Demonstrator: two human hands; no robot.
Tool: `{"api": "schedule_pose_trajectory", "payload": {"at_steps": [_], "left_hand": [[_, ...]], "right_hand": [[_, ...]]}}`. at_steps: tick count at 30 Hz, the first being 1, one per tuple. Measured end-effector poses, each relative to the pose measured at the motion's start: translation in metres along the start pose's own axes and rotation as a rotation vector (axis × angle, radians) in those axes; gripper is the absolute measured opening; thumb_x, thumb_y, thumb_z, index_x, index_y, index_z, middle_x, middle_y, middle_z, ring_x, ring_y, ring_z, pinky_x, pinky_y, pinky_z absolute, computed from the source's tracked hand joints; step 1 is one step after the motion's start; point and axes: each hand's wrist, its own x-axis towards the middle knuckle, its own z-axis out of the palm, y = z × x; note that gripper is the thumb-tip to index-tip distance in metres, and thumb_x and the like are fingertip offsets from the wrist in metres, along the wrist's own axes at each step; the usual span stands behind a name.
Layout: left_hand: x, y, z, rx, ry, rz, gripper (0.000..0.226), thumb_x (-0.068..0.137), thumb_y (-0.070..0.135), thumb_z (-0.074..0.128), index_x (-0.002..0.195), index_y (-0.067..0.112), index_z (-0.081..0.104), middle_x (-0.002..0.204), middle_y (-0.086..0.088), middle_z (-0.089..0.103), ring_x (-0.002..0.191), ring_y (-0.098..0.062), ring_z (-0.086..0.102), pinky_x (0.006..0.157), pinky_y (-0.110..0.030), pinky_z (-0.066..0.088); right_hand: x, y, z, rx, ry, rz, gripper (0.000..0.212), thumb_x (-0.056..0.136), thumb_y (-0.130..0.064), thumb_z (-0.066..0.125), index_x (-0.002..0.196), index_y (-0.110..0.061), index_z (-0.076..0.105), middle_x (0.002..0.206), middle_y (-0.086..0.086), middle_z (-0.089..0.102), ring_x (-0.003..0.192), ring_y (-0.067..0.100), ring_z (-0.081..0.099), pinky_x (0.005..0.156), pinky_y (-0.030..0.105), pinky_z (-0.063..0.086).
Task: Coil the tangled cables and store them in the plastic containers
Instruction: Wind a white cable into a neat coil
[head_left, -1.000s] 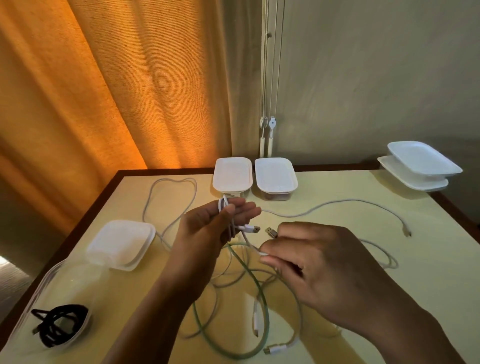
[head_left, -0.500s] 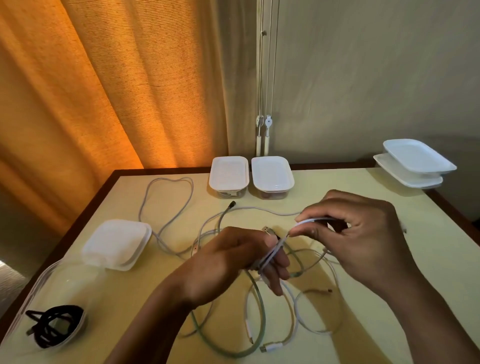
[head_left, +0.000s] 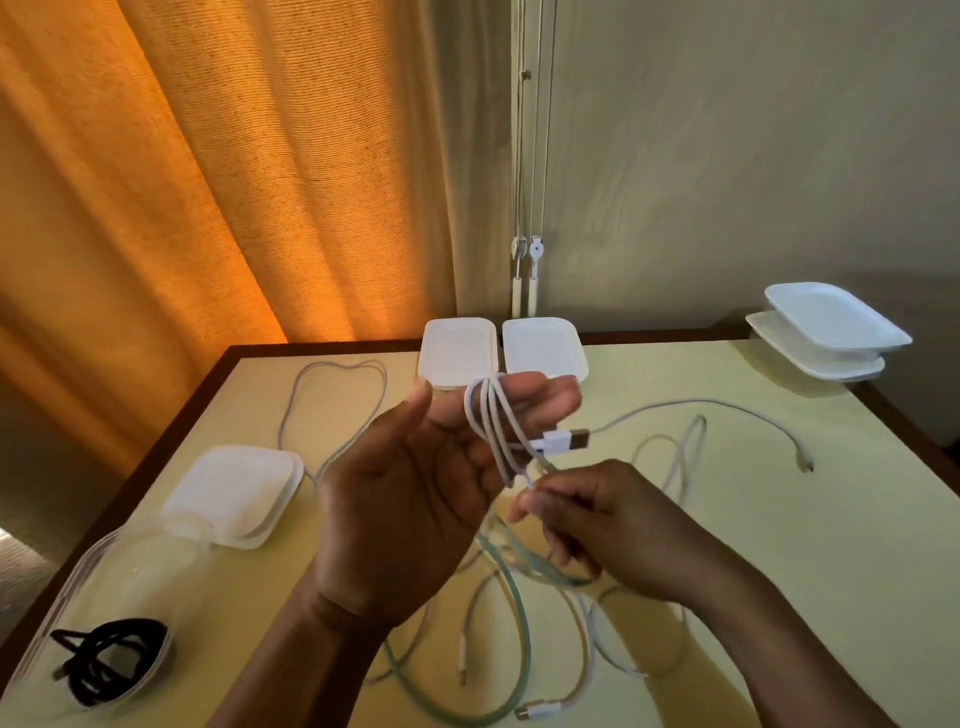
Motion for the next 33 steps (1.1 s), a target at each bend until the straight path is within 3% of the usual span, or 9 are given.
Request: {"api": "schedule_pose_trajectory", "payload": {"at_steps": [3, 5, 11, 14, 19, 22, 26, 30, 33], "left_hand": [[0.000, 0.000, -0.003, 0.204, 0.200, 0.091, 0.067, 0.104, 0.038, 0.025, 0.137, -0.012, 0.053, 0.144, -0.030, 0.055, 0.139, -0.039, 0.050, 0.114, -0.040, 0.044], [-0.001, -0.003, -0.009, 0.342, 0.269, 0.098, 0.070, 0.104, 0.043, 0.018, 0.138, -0.007, 0.053, 0.141, -0.025, 0.059, 0.138, -0.035, 0.053, 0.117, -0.043, 0.041], [-0.011, -0.008, -0.016, 1.025, 0.402, 0.026, 0.064, 0.104, 0.051, 0.016, 0.125, 0.021, 0.069, 0.123, -0.001, 0.074, 0.122, -0.021, 0.065, 0.109, -0.050, 0.043], [-0.015, -0.011, -0.010, 1.494, 0.270, -0.018, 0.060, 0.105, 0.053, 0.016, 0.104, 0.021, 0.067, 0.101, 0.006, 0.069, 0.101, -0.011, 0.064, 0.088, -0.040, 0.050], [-0.009, -0.004, -0.002, 1.703, 0.067, -0.148, 0.018, 0.098, 0.028, 0.051, 0.084, 0.019, 0.058, 0.080, 0.000, 0.059, 0.075, -0.017, 0.056, 0.068, -0.046, 0.045], [-0.008, 0.010, 0.000, 1.511, -0.018, -0.333, 0.013, 0.094, 0.022, 0.060, 0.082, 0.018, 0.065, 0.075, -0.003, 0.063, 0.068, -0.022, 0.060, 0.065, -0.046, 0.050], [-0.016, 0.027, 0.006, 0.789, -0.125, -0.377, 0.010, 0.088, -0.001, 0.058, 0.087, 0.000, 0.068, 0.079, -0.017, 0.062, 0.062, -0.022, 0.056, 0.058, -0.029, 0.046], [-0.013, 0.018, 0.014, 0.217, -0.201, -0.029, 0.011, 0.097, 0.001, 0.059, 0.102, -0.006, 0.065, 0.100, -0.024, 0.067, 0.083, -0.027, 0.071, 0.081, -0.031, 0.056], [0.001, 0.011, 0.018, 0.055, 0.085, 0.245, 0.014, 0.096, 0.007, 0.060, 0.108, 0.004, 0.067, 0.116, -0.016, 0.071, 0.110, -0.020, 0.070, 0.098, -0.027, 0.053]], "right_hand": [[-0.006, -0.010, 0.003, -0.232, -0.067, -0.041, 0.032, 0.104, -0.036, 0.054, 0.076, -0.034, 0.070, 0.056, -0.016, 0.058, 0.054, 0.003, 0.051, 0.059, 0.026, 0.041], [-0.010, -0.015, 0.006, -0.399, -0.044, -0.112, 0.035, 0.104, -0.041, 0.052, 0.072, -0.029, 0.060, 0.059, -0.007, 0.057, 0.059, 0.012, 0.051, 0.063, 0.038, 0.043], [-0.018, -0.030, 0.005, -0.715, 0.098, -0.281, 0.026, 0.099, -0.040, 0.044, 0.102, -0.027, 0.067, 0.090, -0.009, 0.065, 0.084, 0.015, 0.060, 0.073, 0.040, 0.052], [-0.020, -0.031, -0.002, -0.768, 0.159, -0.322, 0.020, 0.095, -0.034, 0.055, 0.106, -0.031, 0.071, 0.085, -0.011, 0.063, 0.078, 0.015, 0.061, 0.065, 0.039, 0.053], [-0.020, -0.026, -0.021, -0.769, 0.289, -0.418, 0.007, 0.091, -0.028, 0.072, 0.093, -0.025, 0.078, 0.076, -0.009, 0.063, 0.067, 0.014, 0.058, 0.054, 0.038, 0.053], [-0.019, -0.025, -0.026, -0.810, 0.358, -0.556, 0.006, 0.090, -0.021, 0.074, 0.094, -0.020, 0.078, 0.078, -0.005, 0.064, 0.072, 0.019, 0.056, 0.060, 0.036, 0.048], [-0.010, -0.008, -0.044, -0.717, 0.605, -0.574, 0.014, 0.090, -0.012, 0.067, 0.098, -0.011, 0.079, 0.080, -0.004, 0.064, 0.074, 0.016, 0.052, 0.066, 0.037, 0.044], [-0.001, 0.010, -0.039, -0.583, 0.597, -0.465, 0.025, 0.096, -0.023, 0.055, 0.104, -0.016, 0.077, 0.085, -0.010, 0.069, 0.082, 0.014, 0.061, 0.079, 0.040, 0.049], [0.003, 0.000, -0.010, -0.480, 0.430, -0.358, 0.034, 0.094, -0.039, 0.048, 0.111, -0.028, 0.075, 0.082, -0.012, 0.069, 0.080, 0.013, 0.065, 0.075, 0.034, 0.052]]}}
